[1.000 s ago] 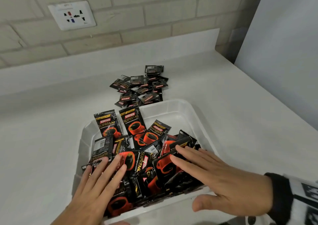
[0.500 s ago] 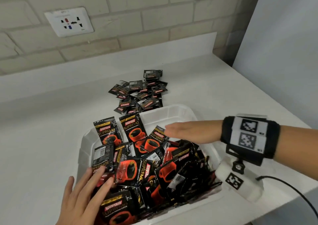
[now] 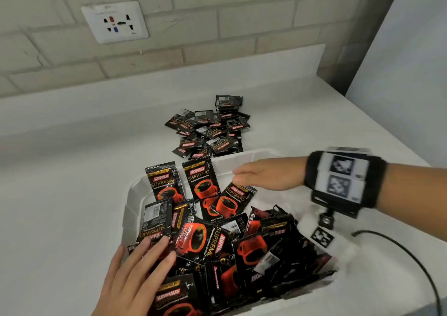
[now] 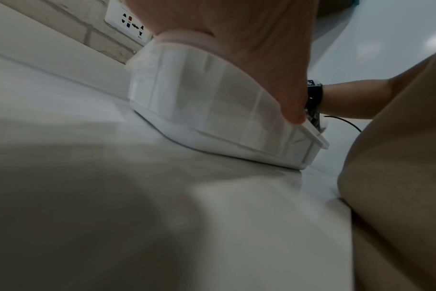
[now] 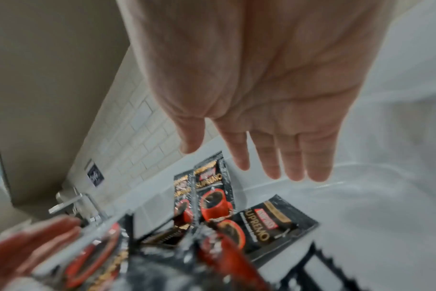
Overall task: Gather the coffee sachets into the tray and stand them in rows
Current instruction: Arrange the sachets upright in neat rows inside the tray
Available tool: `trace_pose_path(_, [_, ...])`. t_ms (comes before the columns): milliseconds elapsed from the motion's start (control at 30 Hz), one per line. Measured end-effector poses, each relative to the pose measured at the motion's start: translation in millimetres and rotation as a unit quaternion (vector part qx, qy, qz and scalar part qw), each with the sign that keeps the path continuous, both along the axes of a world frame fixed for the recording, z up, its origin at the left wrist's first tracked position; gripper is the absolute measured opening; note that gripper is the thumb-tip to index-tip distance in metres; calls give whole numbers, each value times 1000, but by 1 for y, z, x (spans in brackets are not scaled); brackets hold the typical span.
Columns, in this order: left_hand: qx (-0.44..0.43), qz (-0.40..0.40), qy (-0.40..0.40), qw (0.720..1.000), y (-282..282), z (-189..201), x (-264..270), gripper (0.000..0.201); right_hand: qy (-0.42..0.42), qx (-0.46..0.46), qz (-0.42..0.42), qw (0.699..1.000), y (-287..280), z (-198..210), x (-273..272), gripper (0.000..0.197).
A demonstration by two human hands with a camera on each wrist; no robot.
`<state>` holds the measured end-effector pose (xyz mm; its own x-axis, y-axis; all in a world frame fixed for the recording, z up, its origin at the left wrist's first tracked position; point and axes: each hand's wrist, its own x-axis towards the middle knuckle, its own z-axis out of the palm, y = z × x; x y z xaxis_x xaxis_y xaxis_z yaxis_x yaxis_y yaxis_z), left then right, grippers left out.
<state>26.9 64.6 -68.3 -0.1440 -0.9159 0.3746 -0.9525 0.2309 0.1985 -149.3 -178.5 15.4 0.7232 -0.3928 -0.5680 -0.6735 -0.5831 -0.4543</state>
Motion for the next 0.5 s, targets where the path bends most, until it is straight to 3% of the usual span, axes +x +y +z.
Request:
trace_pose_path(100, [-18,13,14,1000,-1,-1,-4,50,40,5,53,998,-1,-10,19,45])
trace_pose_path(267, [-39,19,18,999,-5,-2,-5,47,101,36,170,980,19,-21,31,58])
trace_pose_path(367, [-42,21,17,999,-4,-6,-4,42,102,39,174,979,21,-22,28,37])
trace_pose_path(500, [-53,30,23,998,-5,-6,-5,45,32,47,125,991,9,-8,15,43])
